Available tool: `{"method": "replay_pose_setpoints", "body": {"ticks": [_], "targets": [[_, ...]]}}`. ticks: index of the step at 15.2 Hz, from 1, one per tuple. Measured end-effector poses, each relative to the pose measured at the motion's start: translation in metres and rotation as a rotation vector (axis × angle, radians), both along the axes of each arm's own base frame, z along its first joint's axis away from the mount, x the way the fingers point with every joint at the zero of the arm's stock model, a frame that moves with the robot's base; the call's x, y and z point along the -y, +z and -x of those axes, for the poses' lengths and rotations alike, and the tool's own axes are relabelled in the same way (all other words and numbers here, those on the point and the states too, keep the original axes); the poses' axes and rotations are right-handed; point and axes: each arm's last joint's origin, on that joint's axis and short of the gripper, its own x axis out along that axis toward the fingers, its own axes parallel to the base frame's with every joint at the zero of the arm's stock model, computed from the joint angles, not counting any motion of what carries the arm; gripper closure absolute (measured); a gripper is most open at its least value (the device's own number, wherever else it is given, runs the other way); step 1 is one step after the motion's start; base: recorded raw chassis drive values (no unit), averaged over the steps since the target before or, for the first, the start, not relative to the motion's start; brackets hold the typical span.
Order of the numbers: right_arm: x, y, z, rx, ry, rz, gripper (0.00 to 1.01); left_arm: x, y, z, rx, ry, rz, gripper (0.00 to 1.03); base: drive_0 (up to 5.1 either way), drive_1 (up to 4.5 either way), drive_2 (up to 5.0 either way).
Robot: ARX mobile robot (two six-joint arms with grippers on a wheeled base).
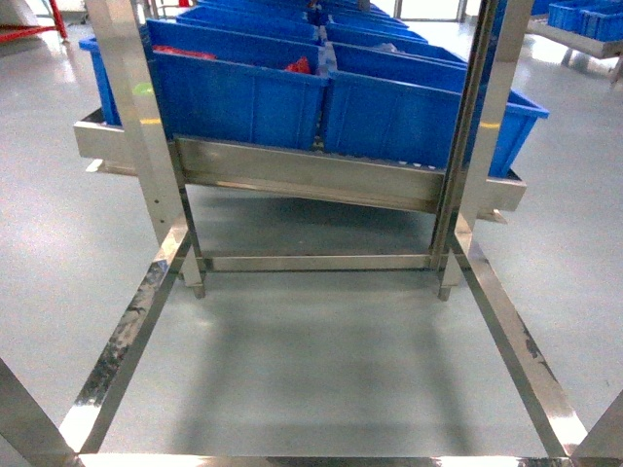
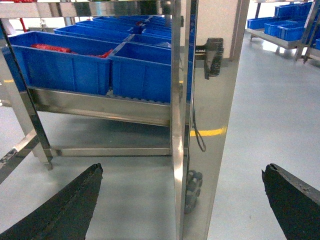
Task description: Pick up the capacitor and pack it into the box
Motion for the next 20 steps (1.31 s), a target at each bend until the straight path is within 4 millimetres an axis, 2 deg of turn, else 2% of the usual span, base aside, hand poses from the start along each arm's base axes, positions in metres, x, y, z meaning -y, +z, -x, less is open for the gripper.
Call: {"method": "replay_pose_setpoints", "body": {"ticks": [20], "targets": [[0.0, 0.0, 0.0, 0.0, 0.0, 0.0, 0.03, 0.0, 0.0001, 0.0, 0.0, 0.0, 0.0, 0.05, 0.0, 0.0, 0.0]]}}
